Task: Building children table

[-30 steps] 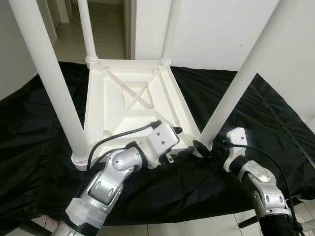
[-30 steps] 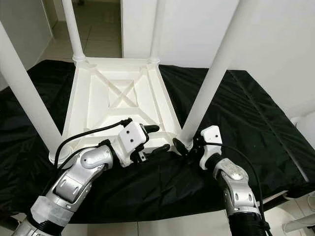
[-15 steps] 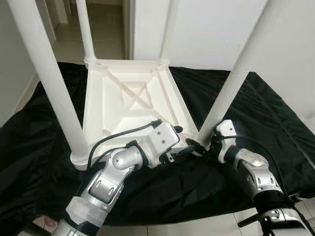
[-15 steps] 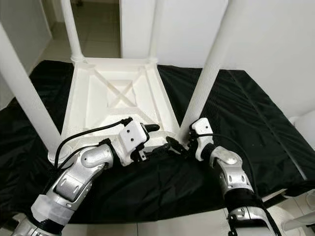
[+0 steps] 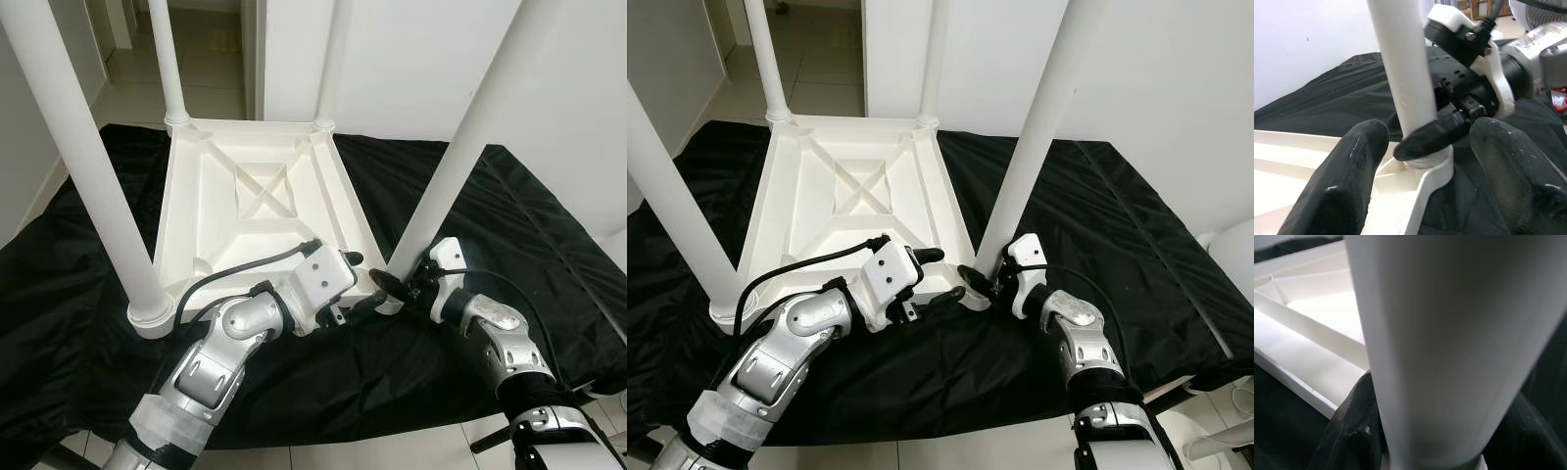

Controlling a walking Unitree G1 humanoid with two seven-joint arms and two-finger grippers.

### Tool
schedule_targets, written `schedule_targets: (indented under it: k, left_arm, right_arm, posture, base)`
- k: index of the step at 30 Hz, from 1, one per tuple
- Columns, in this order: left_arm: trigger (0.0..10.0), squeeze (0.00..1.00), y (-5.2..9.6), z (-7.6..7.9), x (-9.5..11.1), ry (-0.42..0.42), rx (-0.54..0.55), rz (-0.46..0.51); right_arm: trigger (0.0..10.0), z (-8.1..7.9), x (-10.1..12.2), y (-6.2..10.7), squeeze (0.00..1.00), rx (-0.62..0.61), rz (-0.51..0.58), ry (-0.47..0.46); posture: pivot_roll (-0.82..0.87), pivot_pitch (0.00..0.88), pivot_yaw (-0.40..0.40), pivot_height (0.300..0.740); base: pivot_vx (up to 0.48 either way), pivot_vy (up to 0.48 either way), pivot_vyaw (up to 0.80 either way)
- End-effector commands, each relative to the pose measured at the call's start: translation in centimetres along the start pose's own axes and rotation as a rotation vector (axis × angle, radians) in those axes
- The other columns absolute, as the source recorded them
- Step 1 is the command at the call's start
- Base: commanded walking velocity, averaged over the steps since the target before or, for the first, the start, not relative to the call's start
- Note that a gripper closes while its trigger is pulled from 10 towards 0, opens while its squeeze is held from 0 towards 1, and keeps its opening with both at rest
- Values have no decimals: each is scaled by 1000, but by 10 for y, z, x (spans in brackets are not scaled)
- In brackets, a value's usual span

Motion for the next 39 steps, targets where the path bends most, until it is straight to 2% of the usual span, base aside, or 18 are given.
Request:
schedule_targets:
  k: [1,3,4,6,8,9,11,15,16,17,19,20,21,23,27,36,37,39]
  left_arm:
    - [10000,0,0,3,-1,4,-3,-7]
    - [10000,0,0,3,-1,5,-3,-7]
    - [10000,0,0,4,-2,9,-6,-10]
    - [10000,0,0,5,-3,10,-7,-11]
    - [10000,0,1,5,-3,15,-9,-12]
    - [10000,0,1,5,-3,15,-9,-12]
    - [10000,0,1,6,-3,20,-12,-11]
    - [10000,0,0,8,-3,25,-19,-9]
    - [10000,0,-2,10,-2,30,-29,-5]
    - [10000,0,-2,11,-2,32,-33,-4]
    - [10000,0,-2,11,-2,33,-35,-3]
    - [10000,0,-3,12,-1,28,-39,-2]
    - [10000,0,-3,12,-1,28,-39,-2]
    - [10000,0,-2,11,-1,26,-41,-4]
    - [10000,0,0,10,-2,30,-40,-8]
    - [10000,0,0,8,-2,23,-34,-12]
    - [10000,0,0,8,-2,21,-32,-13]
    - [10000,0,1,8,-2,20,-31,-14]
  right_arm:
    - [10000,-16,-16,3,0,16,-42,-47]
    - [10000,-19,-16,5,0,5,-31,-55]
    - [10000,-18,-15,7,0,-78,-23,-52]
    - [10000,-17,-15,7,0,-110,-25,-47]
    - [10000,-10,-17,10,0,-322,-38,-67]
    - [10000,-10,-17,10,0,-322,-38,-67]
    - [10000,-10,-14,13,0,-471,-16,-124]
    - [10000,-13,-13,14,0,-573,1,-190]
    - [10000,-15,-8,17,0,-723,32,-207]
    - [10000,-14,-5,19,0,-790,45,-202]
    - [10000,-14,-4,21,0,-830,54,-199]
    - [10000,-11,-4,26,0,-902,52,-209]
    - [10000,-11,-4,26,0,-902,52,-209]
    - [10000,-13,-3,29,0,-991,55,-260]
    - [10000,-20,4,25,0,-989,49,-259]
    - [10000,-18,6,27,0,-987,34,-240]
    - [10000,-20,8,24,1000,-945,52,-255]
    - [10000,-21,10,22,1000,-918,64,-266]
  posture:
    - [-11,0,-106,740]
    - [-13,0,-107,740]
    - [-18,0,-106,740]
    - [-18,0,-106,740]
    - [-33,1,-102,740]
    - [-33,1,-102,740]
    - [-43,7,-96,740]
    - [-47,10,-94,740]
    - [-64,26,-85,740]
    - [-65,28,-84,740]
    - [-65,28,-84,740]
    - [-62,34,-84,740]
    - [-62,34,-84,740]
    - [-63,43,-76,740]
    - [-67,49,-71,740]
    - [-59,50,-77,740]
    - [-58,50,-78,740]
    - [-58,50,-78,740]
  base:
    - [0,0,0]
    - [0,0,0]
    - [0,0,0]
    - [0,0,0]
    - [0,0,0]
    - [0,0,0]
    - [0,0,0]
    - [0,0,0]
    - [0,0,0]
    - [0,0,0]
    - [0,0,0]
    - [0,0,0]
    - [0,0,0]
    - [0,0,0]
    - [0,0,0]
    - [0,0,0]
    - [0,0,0]
    - [0,0,0]
Point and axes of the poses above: a point about 5 cm out from each wrist's last joint towards the gripper, its own y axis pointing back from the gripper into the wrist, its own x axis along the axis of the wrist's last joint, z = x × y, the point moved 5 cm from there along -y, pointing out of the wrist towards the gripper, and after that the axes turned 1 degree about -y, right-handed, at the moved point
